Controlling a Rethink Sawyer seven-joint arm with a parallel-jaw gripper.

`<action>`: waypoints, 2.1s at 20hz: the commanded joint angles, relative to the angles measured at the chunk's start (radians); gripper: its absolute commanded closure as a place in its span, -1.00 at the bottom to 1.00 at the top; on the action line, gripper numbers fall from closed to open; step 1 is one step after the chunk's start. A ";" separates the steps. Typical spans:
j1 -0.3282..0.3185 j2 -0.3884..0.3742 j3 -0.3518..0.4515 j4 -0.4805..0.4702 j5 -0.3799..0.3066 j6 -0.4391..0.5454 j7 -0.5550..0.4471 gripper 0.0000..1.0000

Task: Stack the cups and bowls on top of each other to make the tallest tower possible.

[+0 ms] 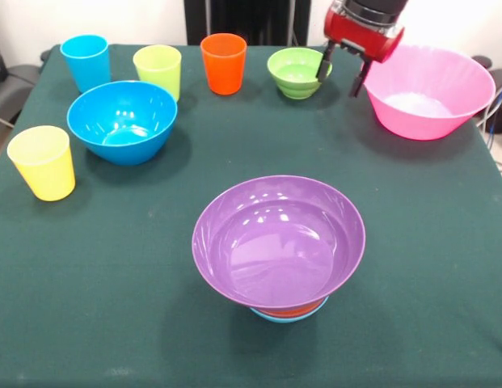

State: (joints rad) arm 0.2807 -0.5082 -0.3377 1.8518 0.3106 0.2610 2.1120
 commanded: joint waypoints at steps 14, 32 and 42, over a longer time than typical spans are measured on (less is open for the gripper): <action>-0.076 -0.023 0.091 0.080 -0.046 -0.001 0.099 -1.00; -0.154 0.059 0.186 0.130 -0.077 -0.209 0.141 -1.00; -0.142 0.107 0.203 0.133 -0.049 -0.291 0.182 -1.00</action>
State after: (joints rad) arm 0.1350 -0.4579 -0.2757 1.9498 0.2831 0.0243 2.1262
